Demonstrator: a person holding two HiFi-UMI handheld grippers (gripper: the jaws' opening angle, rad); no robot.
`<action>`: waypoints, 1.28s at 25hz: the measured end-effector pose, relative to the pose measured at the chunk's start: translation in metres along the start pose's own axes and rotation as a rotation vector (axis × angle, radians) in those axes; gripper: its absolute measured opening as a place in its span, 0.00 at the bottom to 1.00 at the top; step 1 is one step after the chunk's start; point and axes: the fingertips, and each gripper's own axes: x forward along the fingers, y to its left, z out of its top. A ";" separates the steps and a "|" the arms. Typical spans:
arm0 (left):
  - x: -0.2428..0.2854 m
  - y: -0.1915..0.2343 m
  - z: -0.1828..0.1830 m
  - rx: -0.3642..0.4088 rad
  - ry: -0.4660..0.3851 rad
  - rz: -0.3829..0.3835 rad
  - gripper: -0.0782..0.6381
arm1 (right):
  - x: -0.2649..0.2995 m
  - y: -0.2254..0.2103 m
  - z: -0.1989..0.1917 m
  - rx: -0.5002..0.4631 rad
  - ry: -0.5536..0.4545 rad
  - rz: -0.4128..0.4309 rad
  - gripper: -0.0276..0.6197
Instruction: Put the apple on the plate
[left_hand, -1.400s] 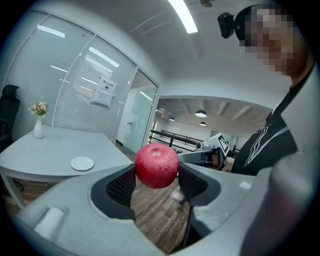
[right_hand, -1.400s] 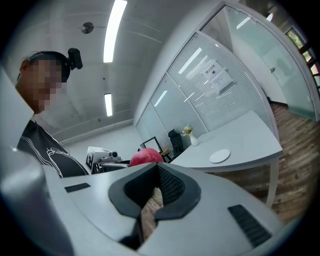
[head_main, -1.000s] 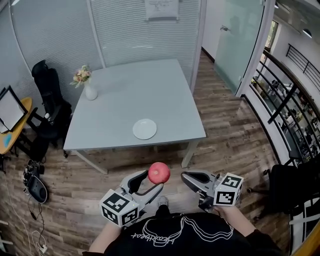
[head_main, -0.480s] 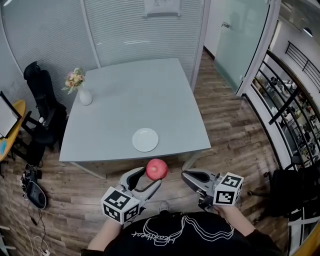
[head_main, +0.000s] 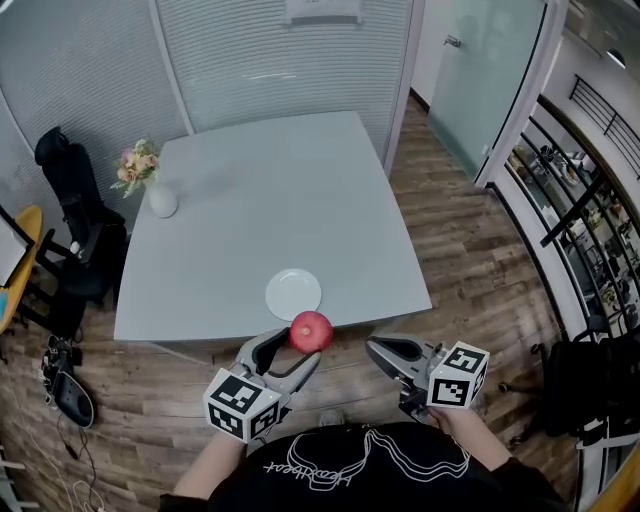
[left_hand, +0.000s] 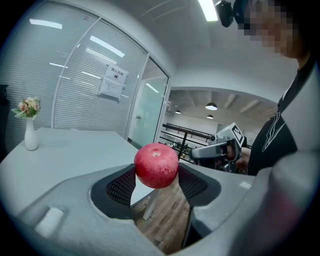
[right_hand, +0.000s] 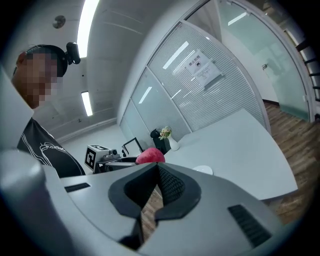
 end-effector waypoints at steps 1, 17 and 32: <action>0.004 0.005 0.001 0.007 0.001 0.002 0.49 | 0.004 -0.004 0.000 0.002 0.004 -0.003 0.06; 0.059 0.097 -0.027 0.006 0.031 0.135 0.49 | 0.036 -0.048 -0.003 0.049 0.027 -0.031 0.06; 0.103 0.161 -0.094 -0.003 0.146 0.239 0.49 | 0.036 -0.069 -0.001 0.057 0.042 -0.077 0.06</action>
